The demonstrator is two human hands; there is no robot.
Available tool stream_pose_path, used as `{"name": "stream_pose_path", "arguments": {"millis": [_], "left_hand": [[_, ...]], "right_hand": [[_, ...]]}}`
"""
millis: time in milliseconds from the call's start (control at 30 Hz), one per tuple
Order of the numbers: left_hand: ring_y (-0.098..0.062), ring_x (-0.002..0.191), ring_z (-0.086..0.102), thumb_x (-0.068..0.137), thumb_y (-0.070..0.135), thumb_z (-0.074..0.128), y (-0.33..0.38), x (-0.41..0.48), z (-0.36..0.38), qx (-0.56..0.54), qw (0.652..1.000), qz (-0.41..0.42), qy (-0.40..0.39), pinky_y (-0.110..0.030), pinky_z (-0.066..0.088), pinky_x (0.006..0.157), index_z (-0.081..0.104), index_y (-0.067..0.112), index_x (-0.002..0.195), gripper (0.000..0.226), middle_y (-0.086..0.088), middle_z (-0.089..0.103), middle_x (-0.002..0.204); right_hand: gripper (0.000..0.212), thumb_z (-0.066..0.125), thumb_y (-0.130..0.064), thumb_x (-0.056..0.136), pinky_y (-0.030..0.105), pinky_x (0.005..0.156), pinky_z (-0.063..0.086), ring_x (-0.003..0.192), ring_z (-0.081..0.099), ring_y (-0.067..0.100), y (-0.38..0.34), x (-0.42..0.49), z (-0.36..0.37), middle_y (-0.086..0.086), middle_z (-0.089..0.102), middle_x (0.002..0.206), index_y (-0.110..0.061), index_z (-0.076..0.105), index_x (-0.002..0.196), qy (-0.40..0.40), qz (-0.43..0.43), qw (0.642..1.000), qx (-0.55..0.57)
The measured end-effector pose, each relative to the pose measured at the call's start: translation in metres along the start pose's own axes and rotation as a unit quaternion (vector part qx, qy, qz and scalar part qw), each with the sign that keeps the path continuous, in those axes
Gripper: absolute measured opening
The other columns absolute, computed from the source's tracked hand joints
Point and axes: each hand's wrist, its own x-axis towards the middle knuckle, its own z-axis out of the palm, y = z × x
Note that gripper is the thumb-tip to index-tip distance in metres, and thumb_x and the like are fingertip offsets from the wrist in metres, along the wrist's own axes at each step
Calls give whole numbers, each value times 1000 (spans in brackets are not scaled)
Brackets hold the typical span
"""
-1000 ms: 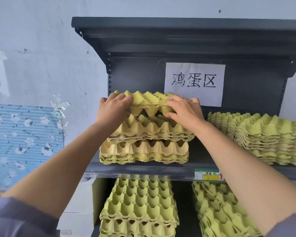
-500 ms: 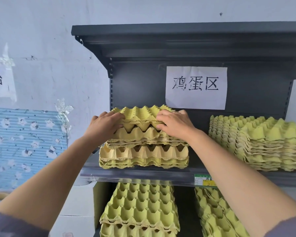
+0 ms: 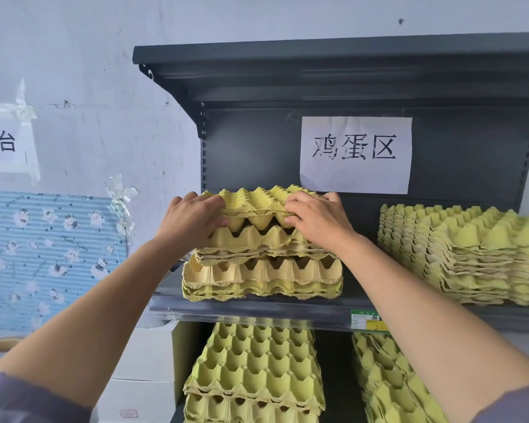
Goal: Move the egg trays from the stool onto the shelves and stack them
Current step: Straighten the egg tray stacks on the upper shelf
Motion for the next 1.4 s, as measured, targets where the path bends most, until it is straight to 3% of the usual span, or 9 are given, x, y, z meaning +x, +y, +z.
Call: {"name": "stream_pose_path", "arguments": {"millis": [367,533,733,967,1067,1133,1233,1300,1400], "left_hand": [[-31,101,49,93,36,54,1,-10,-13,29,991,-8,128,-42,25,86,60,16,102,23,0,65,100],[-29,101,45,92,36,53,2,-7,-26,35,989,-54,136,-40,27,84,58,18,97,19,1,62,98],[-30,118,39,90,34,56,14,-5,-32,-28,989,-99,108,-43,26,95,57,21,116,29,-4,54,120],[-33,130,28,87,28,60,75,-9,-29,-206,956,-161,131,-42,24,108,40,19,135,53,-10,31,140],[-29,124,41,90,30,57,103,-10,-33,-419,885,-198,46,-40,34,105,31,15,142,59,-12,34,141],[-27,117,46,92,32,54,114,-9,-38,-465,860,-210,-1,-41,37,105,25,18,145,62,-13,33,143],[-24,103,49,93,21,50,114,-10,-41,-367,914,-170,-34,-36,38,94,28,23,145,56,-15,29,140],[-31,120,39,91,16,49,105,-11,-38,-185,974,-129,-29,-41,35,98,35,29,141,54,-12,28,141],[-32,128,31,89,19,54,96,-10,-30,-31,998,-49,1,-44,30,102,44,35,135,50,-3,29,144]], "right_hand": [[22,50,-36,97,36,85,24,96,59,25,-18,-6,-20,-2,56,111,-19,63,99,88,-13,996,-29],[17,58,-32,93,36,80,25,97,58,27,-31,-1,-28,1,61,106,-17,66,96,130,-6,991,-42],[10,69,-25,85,35,74,22,82,61,30,-37,-10,-36,4,64,89,-15,70,85,196,9,977,-86],[12,60,-29,92,38,79,28,87,60,31,-26,-35,-47,2,60,94,-19,67,92,192,91,969,-123],[9,61,-25,92,37,80,28,83,59,27,-28,-41,-54,1,60,97,-22,67,96,181,107,967,-143],[10,60,-27,92,38,81,30,80,59,25,-34,-43,-57,1,61,100,-24,67,99,162,118,968,-150],[13,61,-26,92,40,85,34,79,60,24,-44,-45,-58,1,60,103,-24,67,103,133,131,970,-154],[16,56,-20,93,39,85,33,81,61,24,-51,-48,-58,2,59,107,-23,66,106,104,133,972,-160],[23,50,-12,93,38,82,32,84,63,25,-61,-49,-56,3,57,111,-22,64,108,74,121,976,-164]]}}
